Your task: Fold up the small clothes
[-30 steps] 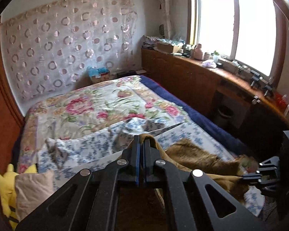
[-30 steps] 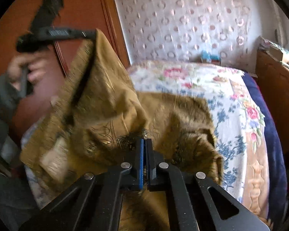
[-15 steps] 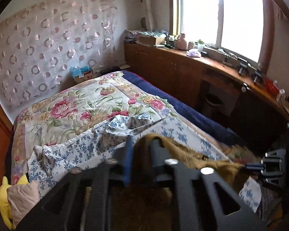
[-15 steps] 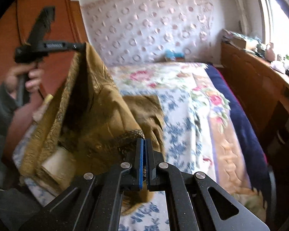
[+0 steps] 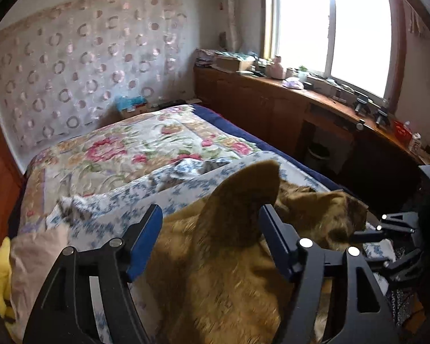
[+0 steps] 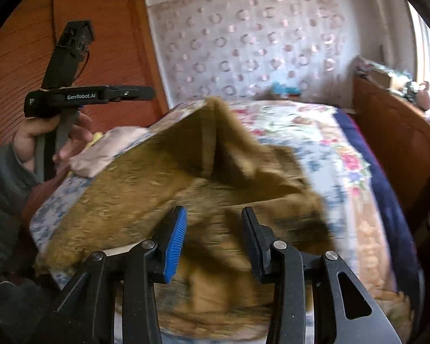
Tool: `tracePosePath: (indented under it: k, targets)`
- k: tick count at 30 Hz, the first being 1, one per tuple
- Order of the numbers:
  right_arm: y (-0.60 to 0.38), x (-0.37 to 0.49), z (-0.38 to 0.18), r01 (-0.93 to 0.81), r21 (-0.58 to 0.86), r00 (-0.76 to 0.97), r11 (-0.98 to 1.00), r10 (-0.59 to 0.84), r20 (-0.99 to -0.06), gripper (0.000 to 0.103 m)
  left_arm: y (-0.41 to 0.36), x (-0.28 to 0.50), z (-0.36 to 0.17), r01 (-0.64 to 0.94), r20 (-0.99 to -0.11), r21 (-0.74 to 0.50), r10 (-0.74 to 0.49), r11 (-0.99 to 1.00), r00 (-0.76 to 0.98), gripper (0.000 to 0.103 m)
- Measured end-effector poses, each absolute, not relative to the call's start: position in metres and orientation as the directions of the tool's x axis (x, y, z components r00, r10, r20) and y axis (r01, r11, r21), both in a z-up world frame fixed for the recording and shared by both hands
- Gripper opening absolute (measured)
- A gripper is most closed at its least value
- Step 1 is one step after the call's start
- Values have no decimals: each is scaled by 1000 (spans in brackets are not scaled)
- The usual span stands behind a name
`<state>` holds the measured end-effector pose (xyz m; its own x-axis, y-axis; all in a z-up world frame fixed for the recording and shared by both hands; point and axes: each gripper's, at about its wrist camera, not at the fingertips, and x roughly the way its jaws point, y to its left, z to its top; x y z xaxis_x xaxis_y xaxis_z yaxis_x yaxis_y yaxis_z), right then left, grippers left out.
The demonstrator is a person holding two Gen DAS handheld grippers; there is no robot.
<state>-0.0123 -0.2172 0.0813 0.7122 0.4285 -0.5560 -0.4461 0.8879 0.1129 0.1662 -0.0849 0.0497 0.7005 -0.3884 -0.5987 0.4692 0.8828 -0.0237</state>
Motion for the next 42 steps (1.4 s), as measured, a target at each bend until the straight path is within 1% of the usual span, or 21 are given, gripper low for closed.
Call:
tracePosePath:
  k: [8, 10, 14, 18, 24, 25, 27, 30, 35, 38, 42]
  targets:
    - [-153, -11, 56, -513, 133, 636, 848, 480, -604, 41, -42, 122, 19, 372, -580, -8, -308, 928, 755, 71]
    - [-146, 6, 49, -518, 143, 620, 844, 485, -616, 41, -33, 114, 13, 354, -577, -12, -295, 935, 762, 71]
    - [-134, 24, 37, -521, 151, 598, 840, 485, -638, 41, -13, 94, -2, 312, -579, -24, -268, 950, 770, 71]
    - [-125, 26, 33, -520, 174, 569, 836, 491, -659, 45, 4, 77, -14, 268, -584, -36, -237, 963, 776, 71]
    - [-112, 34, 22, -506, 150, 557, 849, 455, -695, 45, 19, 61, -24, 236, -581, -57, -224, 970, 782, 71]
    - [-109, 37, 20, -510, 154, 552, 846, 459, -696, 44, 20, 59, -25, 234, -581, -57, -223, 971, 783, 71]
    - [-100, 41, 16, -534, 165, 540, 829, 485, -688, 8, 21, 56, -24, 233, -577, -54, -221, 971, 787, 71]
    - [-99, 39, 30, -581, 186, 541, 792, 547, -639, 7, 21, 53, -22, 240, -569, -56, -229, 969, 790, 71]
    - [-115, 34, 73, -603, 177, 591, 778, 585, -556, 7, 14, 51, -14, 265, -552, -54, -250, 963, 796, 71]
    - [-137, 32, 92, -584, 137, 636, 800, 556, -535, 7, 8, 50, -11, 281, -546, -50, -262, 958, 796, 71]
    - [-179, 28, 104, -518, 65, 700, 853, 467, -540, 7, -1, 50, -7, 305, -536, -47, -282, 951, 796, 71]
